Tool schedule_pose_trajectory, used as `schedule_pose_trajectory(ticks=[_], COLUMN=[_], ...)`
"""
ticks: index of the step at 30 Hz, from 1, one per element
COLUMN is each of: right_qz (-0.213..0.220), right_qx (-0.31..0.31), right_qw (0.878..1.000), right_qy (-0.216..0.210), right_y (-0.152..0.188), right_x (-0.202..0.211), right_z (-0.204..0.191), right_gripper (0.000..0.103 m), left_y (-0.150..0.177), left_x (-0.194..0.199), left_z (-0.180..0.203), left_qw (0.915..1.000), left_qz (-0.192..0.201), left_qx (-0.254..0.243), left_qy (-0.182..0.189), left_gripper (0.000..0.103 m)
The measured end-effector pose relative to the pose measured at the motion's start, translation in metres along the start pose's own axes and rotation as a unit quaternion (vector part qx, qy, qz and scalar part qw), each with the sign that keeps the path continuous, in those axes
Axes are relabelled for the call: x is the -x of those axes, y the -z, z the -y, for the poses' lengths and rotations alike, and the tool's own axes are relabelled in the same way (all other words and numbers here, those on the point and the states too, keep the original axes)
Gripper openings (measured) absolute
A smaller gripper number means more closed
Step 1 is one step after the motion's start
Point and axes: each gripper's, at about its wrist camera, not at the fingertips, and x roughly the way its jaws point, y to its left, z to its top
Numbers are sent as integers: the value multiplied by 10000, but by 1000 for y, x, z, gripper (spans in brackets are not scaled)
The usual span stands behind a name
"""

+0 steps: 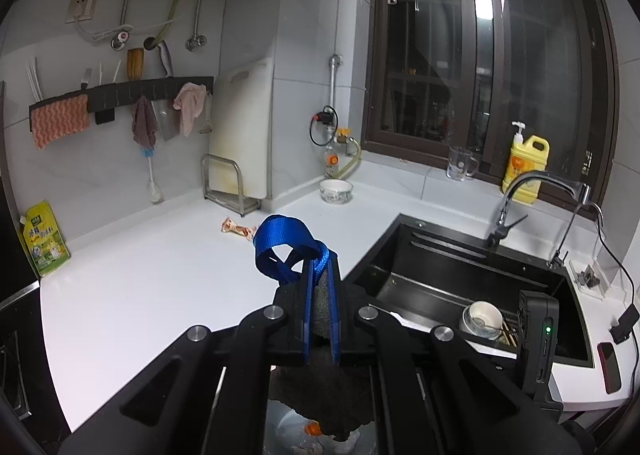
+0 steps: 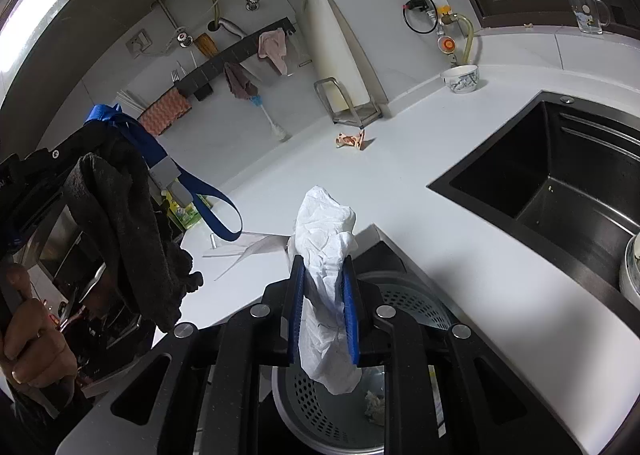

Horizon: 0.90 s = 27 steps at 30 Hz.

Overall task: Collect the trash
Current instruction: 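Carry the cloth and bag to the bin and open both tools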

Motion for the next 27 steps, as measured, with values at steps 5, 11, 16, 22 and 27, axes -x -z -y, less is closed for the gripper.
schedule_pose_trajectory(ticks=[5,11,16,22,27], right_qz=[-236,-562,-825,-1111,-1252], right_qx=[-101,-178,-257,-147,-85], right_qw=[9997,9982,9961,9930,9906], right_qy=[5,99,175,370,549], right_y=[19,43,62,81,91], right_x=[-9,-29,-50,-72,-85], right_z=[8,18,24,28,34], right_gripper=[18,18,18,18,18], left_y=[29,73,100,141,162], left_x=[-17,-46,-75,-94,-106], left_z=[0,-7,-18,-19,-30], left_qw=[9994,9969,9937,9898,9848], left_qz=[-336,-681,-941,-1212,-1490], left_qx=[100,228,477,576,681], left_qy=[-60,-324,-366,-471,-574], left_gripper=[7,7,7,8,8])
